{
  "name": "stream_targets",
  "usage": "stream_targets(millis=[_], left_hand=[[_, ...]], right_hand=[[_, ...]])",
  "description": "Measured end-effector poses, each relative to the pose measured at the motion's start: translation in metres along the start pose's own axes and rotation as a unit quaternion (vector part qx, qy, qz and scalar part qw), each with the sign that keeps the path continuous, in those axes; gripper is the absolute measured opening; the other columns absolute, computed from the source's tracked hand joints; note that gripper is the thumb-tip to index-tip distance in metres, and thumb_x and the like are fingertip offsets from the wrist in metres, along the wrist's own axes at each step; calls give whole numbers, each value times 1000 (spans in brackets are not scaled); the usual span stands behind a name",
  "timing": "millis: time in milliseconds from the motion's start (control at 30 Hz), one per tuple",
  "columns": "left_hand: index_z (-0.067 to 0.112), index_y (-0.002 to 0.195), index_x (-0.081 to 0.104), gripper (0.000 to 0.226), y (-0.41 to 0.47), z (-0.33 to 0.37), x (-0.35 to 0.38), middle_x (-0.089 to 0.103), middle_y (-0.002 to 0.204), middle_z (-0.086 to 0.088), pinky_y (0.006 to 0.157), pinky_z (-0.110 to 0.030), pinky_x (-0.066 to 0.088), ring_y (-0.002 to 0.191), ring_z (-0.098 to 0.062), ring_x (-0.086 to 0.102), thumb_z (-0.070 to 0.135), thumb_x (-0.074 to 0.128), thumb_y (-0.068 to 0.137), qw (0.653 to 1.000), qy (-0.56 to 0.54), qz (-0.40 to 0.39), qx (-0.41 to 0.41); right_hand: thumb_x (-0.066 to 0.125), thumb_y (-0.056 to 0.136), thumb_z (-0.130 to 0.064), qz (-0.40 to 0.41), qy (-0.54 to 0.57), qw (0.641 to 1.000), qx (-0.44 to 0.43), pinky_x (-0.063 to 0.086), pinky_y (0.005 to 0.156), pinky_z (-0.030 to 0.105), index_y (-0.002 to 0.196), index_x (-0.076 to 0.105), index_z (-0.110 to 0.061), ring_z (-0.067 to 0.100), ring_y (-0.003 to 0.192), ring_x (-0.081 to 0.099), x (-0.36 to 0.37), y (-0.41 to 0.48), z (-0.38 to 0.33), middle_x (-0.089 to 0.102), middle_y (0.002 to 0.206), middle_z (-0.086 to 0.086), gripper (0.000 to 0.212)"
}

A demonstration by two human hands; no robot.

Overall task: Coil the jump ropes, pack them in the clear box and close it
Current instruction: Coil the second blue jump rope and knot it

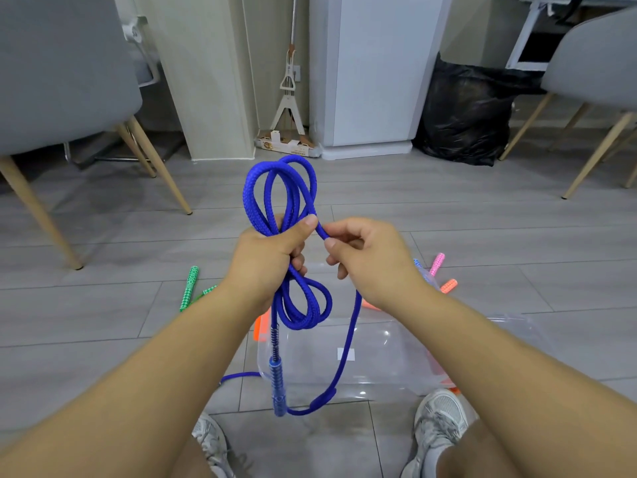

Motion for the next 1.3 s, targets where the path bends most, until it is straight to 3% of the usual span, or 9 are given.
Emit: stream_targets(millis=[267,500,633,700,833,1000,1067,1200,1300], left_hand=[[12,71,58,20,-3,0,4,40,49,3,47,-25,42,42,-11,38,23,68,84,999,35,-24,9],[14,78,60,16,-2,10,-6,51,57,3,51,-28,45,45,-11,45,24,61,90,1000,-14,19,2],[20,86,58,12,-1,18,-21,72,88,3,54,-26,53,73,-16,65,26,52,95,998,-63,32,-2],[16,85,55,16,-1,23,-30,74,82,-2,63,-34,58,79,-23,70,24,48,97,994,-108,31,4],[11,75,50,26,-4,28,-43,57,57,0,63,-39,59,54,-20,62,22,46,98,988,-153,33,5],[15,72,43,29,-3,30,-65,39,52,5,46,-24,45,41,-10,37,25,46,99,979,-195,58,-8],[16,71,42,30,-2,33,-74,38,51,6,45,-20,40,41,-10,35,27,47,98,976,-204,80,-7],[19,68,41,33,-1,32,-86,36,52,5,47,-24,38,43,-11,34,32,57,93,986,-110,126,22],[17,70,44,33,2,24,-84,36,56,2,56,-32,37,48,-13,37,33,69,83,991,-12,132,29]], right_hand=[[67,82,-2,26,96,995,26,53,53,27,84,45,-15,14,60,67,-4,-4,11,64,74,5,26],[65,86,-12,-15,106,993,48,49,49,26,86,48,-13,13,49,58,1,-10,18,66,74,8,16],[58,91,-25,-84,45,994,54,41,49,25,81,55,-14,11,47,48,7,-18,38,66,66,1,14],[55,92,-28,-112,6,992,58,39,50,23,77,59,-15,11,47,44,7,-23,52,63,61,-2,20],[50,93,-34,-168,-69,979,91,38,52,22,74,64,-19,9,48,42,3,-35,80,59,59,-3,28],[49,94,-35,-176,-175,963,106,41,71,18,77,65,-16,11,57,50,-16,-41,103,53,51,-10,30],[48,94,-36,-173,-201,957,114,41,69,18,80,64,-17,9,59,50,-22,-40,108,54,54,-9,28],[49,95,-31,-132,-243,959,59,47,71,32,79,51,-30,10,63,47,-21,-37,91,54,64,-6,16],[53,93,-23,-118,-216,969,-22,42,65,22,78,55,-34,6,63,45,-10,-39,55,55,66,-11,18]])
Point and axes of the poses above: each hand's wrist, its own y-axis towards the middle knuckle, its own x-axis out of the palm, z = x × y, the point moved 8 cm from there along y, towards the middle knuckle
